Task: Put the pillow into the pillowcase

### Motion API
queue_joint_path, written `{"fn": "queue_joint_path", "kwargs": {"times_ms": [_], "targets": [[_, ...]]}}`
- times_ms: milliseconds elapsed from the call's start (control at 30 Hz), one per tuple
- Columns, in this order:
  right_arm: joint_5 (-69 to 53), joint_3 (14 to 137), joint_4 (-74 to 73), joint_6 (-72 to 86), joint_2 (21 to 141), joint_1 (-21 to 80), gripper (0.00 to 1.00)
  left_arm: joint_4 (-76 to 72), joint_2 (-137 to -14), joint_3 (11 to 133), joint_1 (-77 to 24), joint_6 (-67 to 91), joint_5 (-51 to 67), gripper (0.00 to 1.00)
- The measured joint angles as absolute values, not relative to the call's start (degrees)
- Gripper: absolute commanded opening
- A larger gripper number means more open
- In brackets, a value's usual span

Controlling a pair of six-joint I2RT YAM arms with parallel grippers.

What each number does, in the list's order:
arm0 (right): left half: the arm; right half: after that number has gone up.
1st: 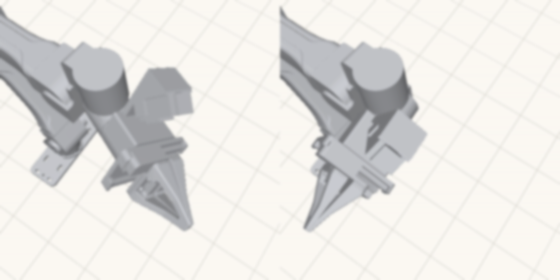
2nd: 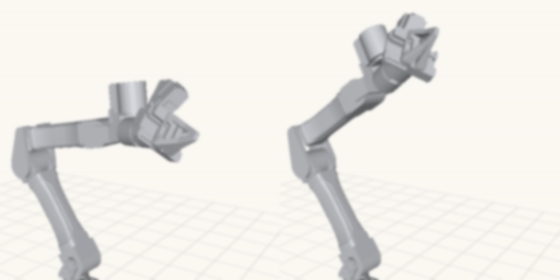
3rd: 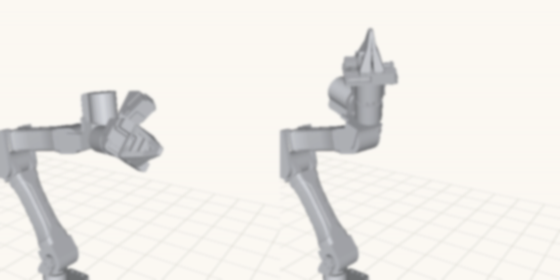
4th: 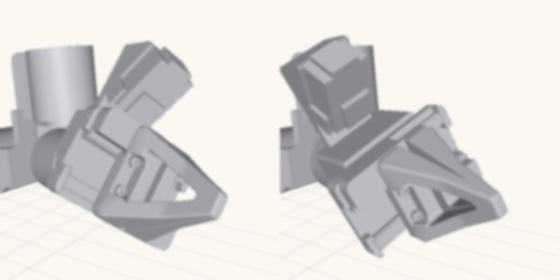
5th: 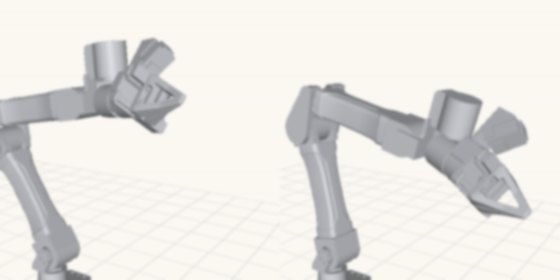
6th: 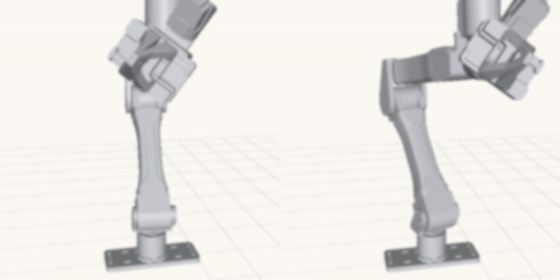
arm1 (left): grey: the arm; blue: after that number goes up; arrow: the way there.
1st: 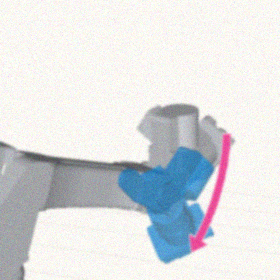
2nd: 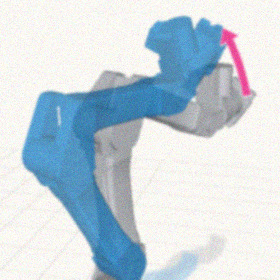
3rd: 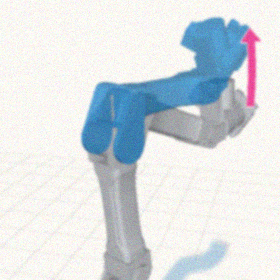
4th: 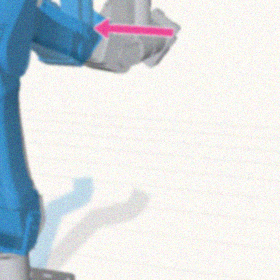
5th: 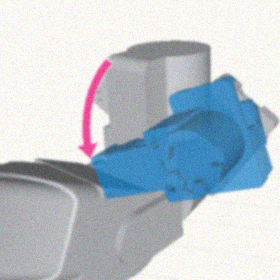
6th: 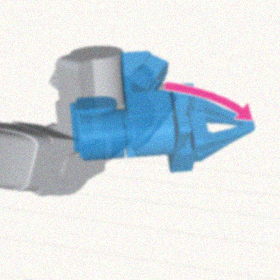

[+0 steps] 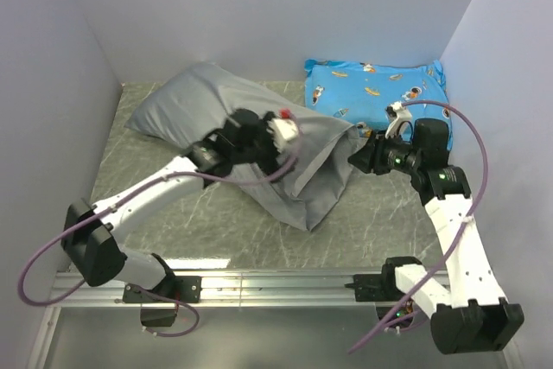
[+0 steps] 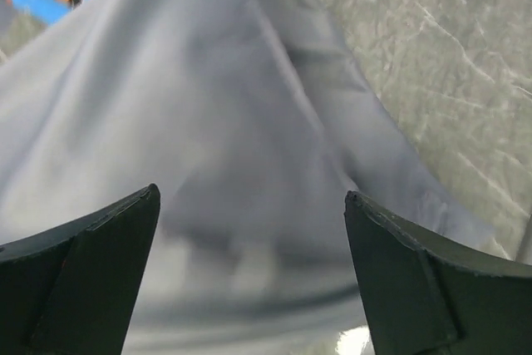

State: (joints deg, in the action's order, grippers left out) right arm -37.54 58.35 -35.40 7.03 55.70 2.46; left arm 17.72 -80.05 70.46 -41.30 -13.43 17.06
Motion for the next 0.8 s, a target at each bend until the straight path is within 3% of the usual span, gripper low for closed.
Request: {"fn": "queue_joint_path", "kwargs": {"times_ms": [133,333,500,800], "targets": [[-32.93,54.65,-36.16,9.17,59.11,0.56,0.32,15.09,-85.56,72.79,-54.04,-19.18,5.26,0.97],[-31.09,51.99,-36.91,13.02,67.2,-7.49,0.31,13.87,-97.06,80.84,-65.28,-25.21,-5.52,0.99],[-32.14,52.36,-36.93,14.24,70.37,-14.98,0.31,11.84,-107.35,84.66,-66.39,-29.47,-15.92,0.99],[-35.75,52.36,-36.84,14.85,71.7,-15.53,0.38,8.16,-115.5,89.27,-63.02,-37.08,-28.91,0.99]]}}
